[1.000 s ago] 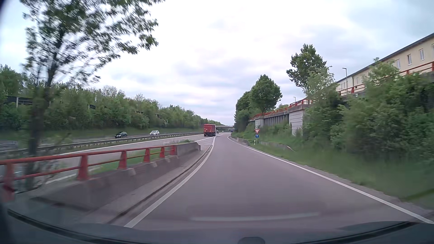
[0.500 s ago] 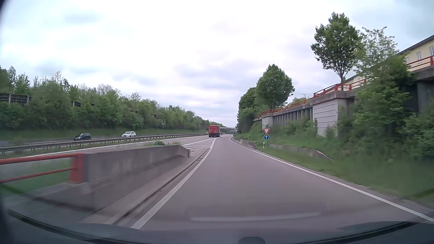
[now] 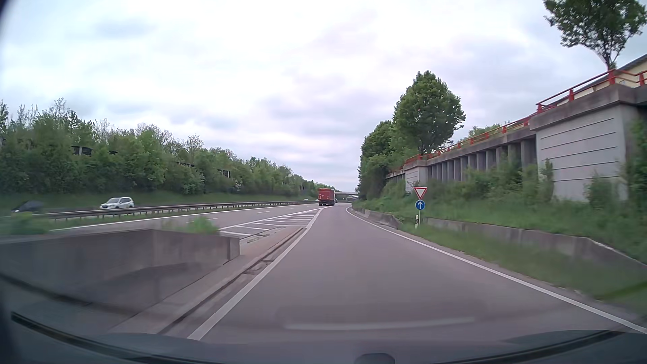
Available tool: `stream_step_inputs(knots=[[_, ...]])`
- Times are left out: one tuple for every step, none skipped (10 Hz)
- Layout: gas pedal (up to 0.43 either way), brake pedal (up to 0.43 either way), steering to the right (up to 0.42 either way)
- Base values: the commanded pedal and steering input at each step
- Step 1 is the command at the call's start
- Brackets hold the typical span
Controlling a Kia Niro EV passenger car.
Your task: Follow the waypoints while adhering to traffic rules and regulations
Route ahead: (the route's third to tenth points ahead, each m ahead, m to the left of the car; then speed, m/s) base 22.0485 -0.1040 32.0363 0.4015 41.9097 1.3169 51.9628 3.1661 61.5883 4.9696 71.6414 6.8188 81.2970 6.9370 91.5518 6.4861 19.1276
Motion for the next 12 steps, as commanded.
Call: stream_step_inputs(knots=[[0.331,0.0,-0.005],[0.331,0.0,-0.005],[0.319,0.0,-0.005],[0.319,0.0,-0.005],[0.319,0.0,-0.005],[0.319,0.0,-0.005],[0.319,0.0,-0.005],[0.319,0.0,-0.005],[0.331,0.0,-0.005],[0.331,0.0,-0.005],[0.339,0.0,-0.005],[0.358,0.0,-0.005]])
